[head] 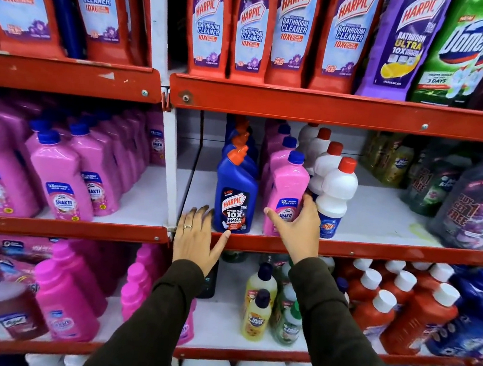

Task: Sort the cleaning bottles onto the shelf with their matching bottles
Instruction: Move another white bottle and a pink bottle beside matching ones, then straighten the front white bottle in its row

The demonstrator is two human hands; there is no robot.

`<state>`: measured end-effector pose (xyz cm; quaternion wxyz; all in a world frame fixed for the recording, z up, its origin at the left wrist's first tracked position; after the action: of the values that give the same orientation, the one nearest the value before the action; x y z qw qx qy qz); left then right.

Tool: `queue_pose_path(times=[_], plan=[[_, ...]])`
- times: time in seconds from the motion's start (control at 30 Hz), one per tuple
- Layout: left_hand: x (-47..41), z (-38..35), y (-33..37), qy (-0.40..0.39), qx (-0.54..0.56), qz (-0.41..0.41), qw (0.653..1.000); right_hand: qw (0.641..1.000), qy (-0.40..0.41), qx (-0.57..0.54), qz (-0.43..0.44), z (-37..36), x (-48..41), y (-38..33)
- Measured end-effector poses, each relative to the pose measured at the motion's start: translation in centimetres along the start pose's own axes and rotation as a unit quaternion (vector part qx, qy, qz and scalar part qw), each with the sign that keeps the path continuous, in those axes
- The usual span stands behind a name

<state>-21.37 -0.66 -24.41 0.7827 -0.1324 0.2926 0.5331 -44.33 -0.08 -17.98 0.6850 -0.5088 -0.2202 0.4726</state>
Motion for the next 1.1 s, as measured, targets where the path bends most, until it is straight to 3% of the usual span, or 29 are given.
queue_pose_path(times=[0.17,0.27,0.4,0.47,0.7,0.97,1.1], plan=[[-0.1,1.2,0.3,0.071,0.155,0.013,0.985,0.996,0.076,0.016,0.043,0.4,2.2,-0.8],[-0.8,1.9,0.8,0.133,0.337,0.063,0.930,0.989,0.116,-0.040,0.086,0.0,5.1,-1.6],[-2.5,2.9,2.3,0.132,0.556,0.142,0.808,0.987,-0.092,-0.125,0.052,-2.5,7.2,-2.7],[-3.2,3.3,2.8,0.124,0.606,0.160,0.769,0.974,-0.158,-0.165,-0.002,-4.1,7.2,-2.8],[-3.6,3.3,3.5,0.106,0.627,0.124,0.762,0.928,-0.219,-0.295,-0.066,-6.4,4.7,-3.1],[-3.8,3.2,3.4,0.102,0.626,0.140,0.761,0.930,-0.228,-0.278,-0.069,-6.2,4.5,-2.3],[-3.4,3.0,3.2,0.123,0.586,0.140,0.789,0.936,-0.218,-0.273,-0.050,-5.7,4.8,-2.1]])
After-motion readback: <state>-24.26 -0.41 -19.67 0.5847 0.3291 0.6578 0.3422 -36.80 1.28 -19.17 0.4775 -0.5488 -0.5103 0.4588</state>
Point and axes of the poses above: each hand's wrist, its own x-axis away from the middle knuckle, its own z-axis out of the back of the hand, y = z × x, the point moved 3 cm from there along -x, towards the middle knuckle, and after that the axes turned 14 degrees about -z, right-handed, at the moved point
